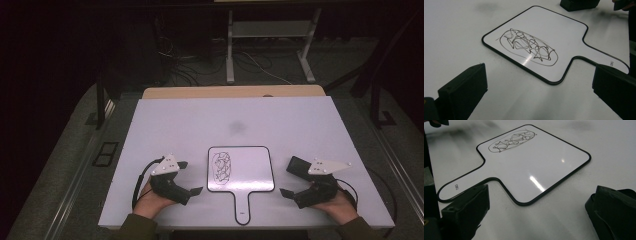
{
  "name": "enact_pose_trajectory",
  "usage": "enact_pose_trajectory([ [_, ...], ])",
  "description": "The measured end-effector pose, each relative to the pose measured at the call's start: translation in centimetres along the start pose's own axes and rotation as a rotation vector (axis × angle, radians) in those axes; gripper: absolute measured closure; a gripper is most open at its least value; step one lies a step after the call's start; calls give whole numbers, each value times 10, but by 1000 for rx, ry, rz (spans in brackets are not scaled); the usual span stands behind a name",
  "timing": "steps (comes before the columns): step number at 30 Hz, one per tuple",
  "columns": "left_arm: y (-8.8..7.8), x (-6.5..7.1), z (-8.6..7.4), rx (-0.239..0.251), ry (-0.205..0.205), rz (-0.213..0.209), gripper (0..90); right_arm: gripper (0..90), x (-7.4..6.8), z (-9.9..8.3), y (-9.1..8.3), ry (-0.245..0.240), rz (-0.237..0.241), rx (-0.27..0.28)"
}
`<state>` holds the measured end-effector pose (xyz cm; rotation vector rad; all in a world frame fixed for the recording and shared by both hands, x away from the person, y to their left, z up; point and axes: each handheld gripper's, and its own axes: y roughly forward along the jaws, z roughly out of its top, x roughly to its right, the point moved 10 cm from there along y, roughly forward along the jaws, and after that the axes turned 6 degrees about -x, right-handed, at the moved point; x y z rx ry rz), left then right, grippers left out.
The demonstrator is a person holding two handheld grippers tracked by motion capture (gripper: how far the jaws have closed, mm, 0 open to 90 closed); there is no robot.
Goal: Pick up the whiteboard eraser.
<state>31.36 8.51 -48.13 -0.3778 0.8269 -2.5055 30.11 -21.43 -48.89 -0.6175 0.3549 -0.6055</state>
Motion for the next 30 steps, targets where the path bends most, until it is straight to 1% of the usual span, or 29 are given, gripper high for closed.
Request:
enact_pose_trajectory([
  [3,-1,-1,1,9,-2,1,0,0,-1,0,0,1,5,1],
  [15,0,1,-1,3,-11,-8,0,0,-1,2,-3,2,18,11],
  [20,0,0,-2,1,-15,-1,0,0,0,4,-5,9,29,16],
  [23,0,0,-4,-8,-13,-2,0,0,3,7,-8,7,17,22],
  [25,-1,-1,-5,-6,-18,-5,0,0,3,7,-8,10,22,20],
  [30,0,0,-5,-10,-18,-5,0,0,4,10,-8,-8,23,8],
])
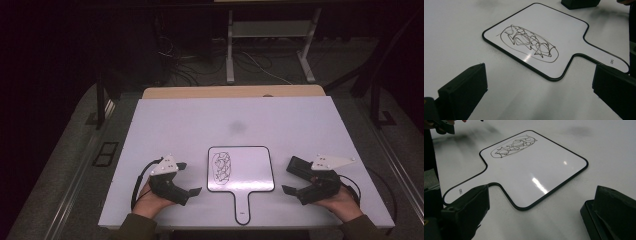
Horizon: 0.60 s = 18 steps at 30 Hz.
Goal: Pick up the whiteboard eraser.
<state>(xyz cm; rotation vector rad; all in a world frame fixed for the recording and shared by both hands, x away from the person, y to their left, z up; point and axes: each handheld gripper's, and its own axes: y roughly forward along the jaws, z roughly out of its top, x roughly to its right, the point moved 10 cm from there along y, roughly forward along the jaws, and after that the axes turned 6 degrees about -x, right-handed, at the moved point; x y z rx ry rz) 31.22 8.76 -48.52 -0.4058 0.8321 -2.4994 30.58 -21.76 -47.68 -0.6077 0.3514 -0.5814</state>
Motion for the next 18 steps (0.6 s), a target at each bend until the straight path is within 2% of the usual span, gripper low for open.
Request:
enact_pose_trajectory([
  [12,1,1,-1,-9,4,-5,0,0,4,7,-2,2,-2,12],
  [18,1,2,0,-9,7,-12,0,0,6,8,1,3,-1,-2],
])
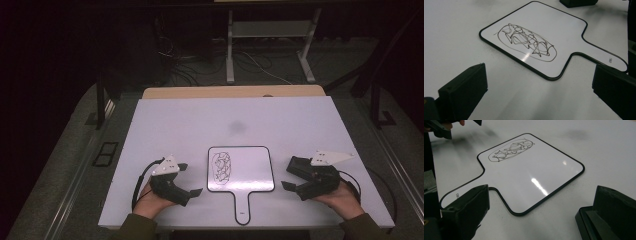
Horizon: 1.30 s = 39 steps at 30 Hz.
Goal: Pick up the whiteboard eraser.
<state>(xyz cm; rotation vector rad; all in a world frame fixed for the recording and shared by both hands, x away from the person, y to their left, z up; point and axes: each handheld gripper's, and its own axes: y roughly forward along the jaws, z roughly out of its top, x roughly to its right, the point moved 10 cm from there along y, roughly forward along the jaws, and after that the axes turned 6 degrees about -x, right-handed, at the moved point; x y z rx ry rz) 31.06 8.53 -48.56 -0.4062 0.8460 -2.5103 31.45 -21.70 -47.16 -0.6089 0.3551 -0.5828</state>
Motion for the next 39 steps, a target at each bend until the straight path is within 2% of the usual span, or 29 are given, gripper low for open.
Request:
enact_pose_trajectory([
  [7,0,1,0,2,2,-3,0,0,4,4,0,-8,-15,-10],
  [11,0,1,1,1,3,0,0,0,7,4,0,-7,-18,-44],
  [20,1,2,0,-3,9,-2,0,0,12,9,-2,-15,-30,-43],
  [39,1,2,0,0,1,3,0,0,34,25,-7,-2,-64,-52],
])
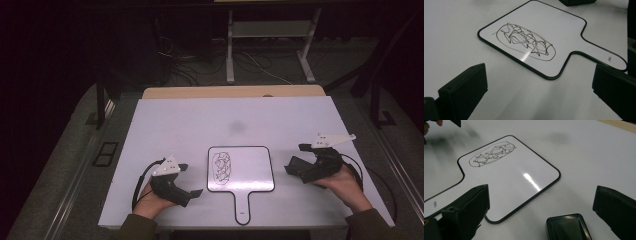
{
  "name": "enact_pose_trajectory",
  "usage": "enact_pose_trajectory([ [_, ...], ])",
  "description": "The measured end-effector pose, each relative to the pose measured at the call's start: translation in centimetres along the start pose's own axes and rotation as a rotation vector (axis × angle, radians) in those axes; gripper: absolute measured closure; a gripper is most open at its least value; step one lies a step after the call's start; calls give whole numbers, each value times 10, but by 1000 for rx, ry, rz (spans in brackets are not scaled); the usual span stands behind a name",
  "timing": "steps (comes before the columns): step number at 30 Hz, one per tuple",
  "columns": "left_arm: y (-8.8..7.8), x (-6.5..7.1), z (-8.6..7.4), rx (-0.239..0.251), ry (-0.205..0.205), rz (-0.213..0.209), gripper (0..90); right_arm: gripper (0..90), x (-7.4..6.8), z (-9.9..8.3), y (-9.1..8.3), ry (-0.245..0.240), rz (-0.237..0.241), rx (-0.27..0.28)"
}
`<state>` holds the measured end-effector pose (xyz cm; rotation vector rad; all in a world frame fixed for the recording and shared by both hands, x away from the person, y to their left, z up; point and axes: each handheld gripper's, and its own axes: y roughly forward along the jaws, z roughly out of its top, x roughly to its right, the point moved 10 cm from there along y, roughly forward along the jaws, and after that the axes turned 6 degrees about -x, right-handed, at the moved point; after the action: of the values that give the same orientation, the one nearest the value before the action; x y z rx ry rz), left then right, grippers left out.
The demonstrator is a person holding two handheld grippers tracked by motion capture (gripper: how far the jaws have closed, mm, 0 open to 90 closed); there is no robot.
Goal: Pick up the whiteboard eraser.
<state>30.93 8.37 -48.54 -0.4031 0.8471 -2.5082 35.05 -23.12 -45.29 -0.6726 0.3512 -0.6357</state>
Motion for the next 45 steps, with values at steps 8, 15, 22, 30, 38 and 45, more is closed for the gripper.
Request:
enact_pose_trajectory([
  [8,0,0,0,-4,5,-1,0,0,8,5,1,-1,0,2],
  [15,1,0,-1,-9,5,-2,0,0,14,8,3,1,3,-2],
  [22,2,0,-2,-12,4,-2,0,0,22,12,5,-6,8,-14],
  [30,2,0,-2,-14,8,-5,0,0,28,-1,6,-6,-1,-71],
  [38,2,-1,-3,-16,8,-9,0,0,36,-10,3,0,-20,-103],
  [45,2,0,-3,-15,8,-9,0,0,40,-19,0,-8,-32,-142],
])
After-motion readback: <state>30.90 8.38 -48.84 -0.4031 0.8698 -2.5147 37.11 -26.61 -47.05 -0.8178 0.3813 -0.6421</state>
